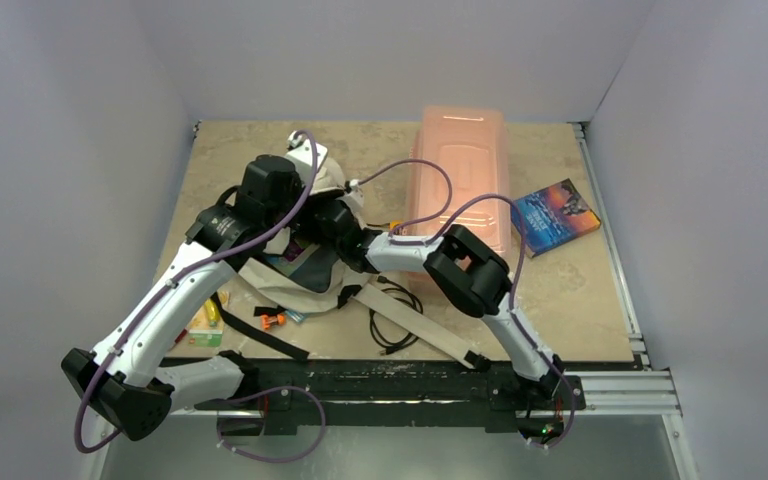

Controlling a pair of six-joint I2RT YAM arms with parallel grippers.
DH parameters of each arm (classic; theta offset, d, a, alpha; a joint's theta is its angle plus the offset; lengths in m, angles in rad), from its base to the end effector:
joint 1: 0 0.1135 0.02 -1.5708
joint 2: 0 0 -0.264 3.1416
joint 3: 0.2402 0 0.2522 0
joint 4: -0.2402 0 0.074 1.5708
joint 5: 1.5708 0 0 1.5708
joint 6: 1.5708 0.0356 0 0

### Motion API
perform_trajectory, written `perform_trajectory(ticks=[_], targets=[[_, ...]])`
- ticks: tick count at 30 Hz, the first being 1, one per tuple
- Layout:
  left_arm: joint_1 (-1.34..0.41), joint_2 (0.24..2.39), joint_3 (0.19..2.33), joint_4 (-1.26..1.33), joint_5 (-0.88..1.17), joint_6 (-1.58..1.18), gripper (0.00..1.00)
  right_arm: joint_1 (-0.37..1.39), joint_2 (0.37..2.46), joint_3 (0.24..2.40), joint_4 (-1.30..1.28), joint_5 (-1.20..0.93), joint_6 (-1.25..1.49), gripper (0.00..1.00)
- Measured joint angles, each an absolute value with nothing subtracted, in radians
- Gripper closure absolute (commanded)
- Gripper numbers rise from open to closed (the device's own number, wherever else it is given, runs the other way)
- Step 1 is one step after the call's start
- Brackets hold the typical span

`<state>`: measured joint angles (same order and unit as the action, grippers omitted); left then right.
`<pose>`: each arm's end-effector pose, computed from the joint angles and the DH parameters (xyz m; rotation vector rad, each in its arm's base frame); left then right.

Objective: Pack the student bag
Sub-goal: Place the book in the student bag.

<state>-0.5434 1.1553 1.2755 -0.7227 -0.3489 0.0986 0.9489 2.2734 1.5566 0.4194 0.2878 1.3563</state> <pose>0.2100 -0.1126 0.3831 0.4837 2.0792 0.1188 0.3100 0.4152 0.1676 0.6350 1.9793 1.2750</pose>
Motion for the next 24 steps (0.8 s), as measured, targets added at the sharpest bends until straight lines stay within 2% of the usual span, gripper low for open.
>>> perform_trajectory(ticks=[1,3,5,10,14,17,24], targets=[[-0.543,1.155,1.275,-0.722,-0.349,0.099,1.0,0.953,2.292,1.581,0.418,0.31,1.342,0.34],[-0.543,1.155,1.275,-0.719,-0.356,0.099,1.0,0.96,2.303,1.607,0.396,0.348,1.311,0.2],[-0.543,1.155,1.275,-0.719,-0.371,0.098,1.0,0.965,2.28,1.608,0.343,0.38,1.277,0.11],[-0.538,1.156,1.274,-0.7,-0.386,0.086,1.0,0.975,2.142,1.571,0.157,0.406,1.2,0.07],[-0.53,1.162,1.274,-0.699,-0.399,0.067,1.0,0.993,1.924,1.382,0.088,0.387,1.112,0.05],[-0.527,1.165,1.266,-0.699,-0.414,0.06,1.0,0.996,1.775,1.308,0.046,0.318,1.015,0.02],[-0.525,1.2,1.263,-0.723,-0.424,0.011,1.0,0.997,1.462,1.287,-0.108,0.138,0.749,0.01]])
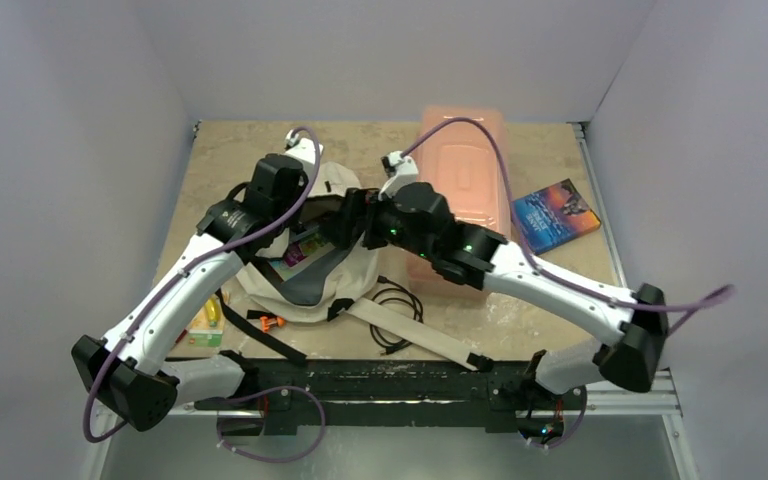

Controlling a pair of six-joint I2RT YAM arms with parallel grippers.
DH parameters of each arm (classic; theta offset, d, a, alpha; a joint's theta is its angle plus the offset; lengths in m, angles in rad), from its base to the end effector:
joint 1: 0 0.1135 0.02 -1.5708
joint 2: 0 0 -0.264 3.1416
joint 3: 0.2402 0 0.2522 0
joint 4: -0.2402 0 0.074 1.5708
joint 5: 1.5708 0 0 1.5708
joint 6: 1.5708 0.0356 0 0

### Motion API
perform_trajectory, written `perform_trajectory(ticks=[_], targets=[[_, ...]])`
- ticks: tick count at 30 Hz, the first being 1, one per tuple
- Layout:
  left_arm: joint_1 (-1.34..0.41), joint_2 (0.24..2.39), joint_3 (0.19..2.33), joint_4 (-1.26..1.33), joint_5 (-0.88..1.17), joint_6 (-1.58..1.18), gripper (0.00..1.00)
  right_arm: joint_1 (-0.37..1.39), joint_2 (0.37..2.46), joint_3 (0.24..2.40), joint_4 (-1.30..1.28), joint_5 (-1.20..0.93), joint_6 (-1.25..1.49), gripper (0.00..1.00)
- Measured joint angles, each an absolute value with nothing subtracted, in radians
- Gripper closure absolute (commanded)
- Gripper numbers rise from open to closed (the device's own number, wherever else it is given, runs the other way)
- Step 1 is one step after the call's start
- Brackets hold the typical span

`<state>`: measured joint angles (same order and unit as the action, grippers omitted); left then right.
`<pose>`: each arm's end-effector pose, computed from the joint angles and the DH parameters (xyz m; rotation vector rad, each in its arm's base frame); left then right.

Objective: Pack the student bag
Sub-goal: Place the book in the student bag, then adjust the book at the center of the board.

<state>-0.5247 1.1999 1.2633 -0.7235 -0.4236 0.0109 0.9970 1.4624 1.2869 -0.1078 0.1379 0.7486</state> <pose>0.2229 -0.1121 0.3697 0.3519 2.1408 0.1803 0.1930 0.2896 0.3617 -0.1444 1.9911 1.0576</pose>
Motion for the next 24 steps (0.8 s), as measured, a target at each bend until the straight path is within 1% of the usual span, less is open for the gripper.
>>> perform_trajectory(ticks=[2,5,7,8,10,11,13,14,15,16,18,21,23,24], targets=[[-0.525,1.209,1.262,-0.73,-0.423,-0.002,1.0,0.999,1.367,1.29,-0.178,0.14,0.673,0.01],[-0.524,1.213,1.256,-0.735,-0.412,-0.026,1.0,0.968,1.251,1.376,-0.327,0.219,0.549,0.01],[-0.524,1.213,1.249,-0.743,-0.396,-0.046,1.0,0.869,1.201,1.444,-0.374,0.26,0.488,0.01],[-0.524,1.214,1.246,-0.748,-0.387,-0.058,0.98,0.788,1.179,1.471,-0.382,0.282,0.465,0.01],[-0.524,1.219,1.245,-0.761,-0.365,-0.078,0.89,0.606,1.15,1.494,-0.384,0.359,0.43,0.01],[-0.524,1.222,1.245,-0.767,-0.353,-0.088,0.83,0.525,1.144,1.496,-0.386,0.405,0.42,0.01],[-0.524,1.223,1.245,-0.781,-0.323,-0.107,0.68,0.397,1.154,1.495,-0.397,0.463,0.413,0.01],[-0.524,1.223,1.245,-0.788,-0.309,-0.117,0.62,0.339,1.166,1.492,-0.397,0.483,0.415,0.01],[-0.524,1.223,1.245,-0.796,-0.29,-0.129,0.58,0.267,1.184,1.482,-0.394,0.489,0.422,0.01],[-0.524,1.222,1.245,-0.803,-0.271,-0.14,0.55,0.231,1.194,1.472,-0.393,0.493,0.429,0.01],[-0.524,1.215,1.245,-0.815,-0.227,-0.163,0.48,0.119,1.237,1.408,-0.366,0.472,0.453,0.01],[-0.524,1.179,1.245,-0.826,-0.163,-0.19,0.36,-0.031,1.304,1.286,-0.339,0.387,0.483,0.01],[-0.524,1.14,1.247,-0.828,-0.116,-0.207,0.28,-0.119,1.377,1.248,-0.337,0.3,0.497,0.01],[-0.524,1.12,1.251,-0.829,-0.091,-0.219,0.25,-0.147,1.414,1.246,-0.334,0.267,0.5,0.01]])
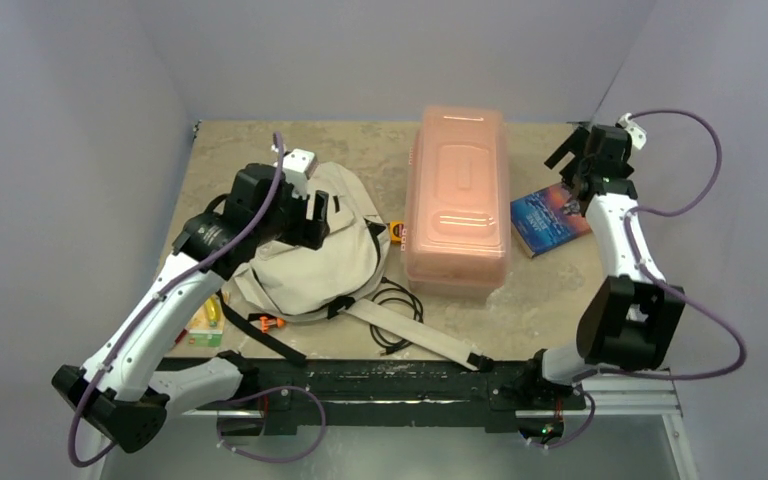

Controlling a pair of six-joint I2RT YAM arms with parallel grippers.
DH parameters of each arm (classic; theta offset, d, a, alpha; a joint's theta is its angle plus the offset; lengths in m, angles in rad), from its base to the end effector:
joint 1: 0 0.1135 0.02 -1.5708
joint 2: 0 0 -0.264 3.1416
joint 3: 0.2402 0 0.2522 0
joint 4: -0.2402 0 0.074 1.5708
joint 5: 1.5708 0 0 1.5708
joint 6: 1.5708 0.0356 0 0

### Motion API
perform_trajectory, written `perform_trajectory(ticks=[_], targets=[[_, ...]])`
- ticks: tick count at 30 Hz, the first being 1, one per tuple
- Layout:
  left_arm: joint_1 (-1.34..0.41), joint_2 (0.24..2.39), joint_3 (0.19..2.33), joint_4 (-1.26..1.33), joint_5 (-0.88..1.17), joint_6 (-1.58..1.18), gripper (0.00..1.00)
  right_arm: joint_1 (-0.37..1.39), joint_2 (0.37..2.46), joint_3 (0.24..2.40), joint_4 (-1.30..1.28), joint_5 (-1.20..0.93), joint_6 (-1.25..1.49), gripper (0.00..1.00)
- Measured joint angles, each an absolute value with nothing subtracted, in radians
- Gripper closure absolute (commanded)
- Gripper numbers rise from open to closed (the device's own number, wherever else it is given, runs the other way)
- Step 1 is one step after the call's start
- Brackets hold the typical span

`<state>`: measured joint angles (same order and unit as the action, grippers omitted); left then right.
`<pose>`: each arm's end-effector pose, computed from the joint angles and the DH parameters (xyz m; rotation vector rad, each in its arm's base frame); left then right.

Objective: Pack the student bag
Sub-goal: Adjust the book at the center of the board.

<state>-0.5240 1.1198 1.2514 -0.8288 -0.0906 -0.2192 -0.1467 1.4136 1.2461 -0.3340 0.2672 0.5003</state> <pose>0.1954 -0.1092 0.3724 0.2985 2.2616 -0.2903 0.3203 -0.0568 0.3405 0.8052 1.8890 -0.0576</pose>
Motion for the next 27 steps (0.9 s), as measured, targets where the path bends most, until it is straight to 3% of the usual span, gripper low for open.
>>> perform_trajectory(ticks=[3,9,19,22,27], targets=[[-0.524,1.074,1.269,-0.827,-0.016,-0.252,0.22,-0.197,1.545,1.264,-0.318,0.191,0.503,0.01],[-0.544,1.005,1.28,-0.824,0.09,-0.315,0.22,-0.189,1.911,1.558,-0.413,0.205,0.458,0.01],[-0.593,0.942,1.28,-0.824,0.153,-0.342,0.21,-0.123,2.222,1.864,-0.555,0.442,0.4,0.01],[-0.596,0.926,1.28,-0.824,0.16,-0.341,0.21,-0.105,2.248,1.852,-0.586,0.508,0.399,0.01],[-0.597,0.903,1.279,-0.823,0.181,-0.339,0.21,-0.093,2.178,1.67,-0.554,0.553,0.382,0.12]])
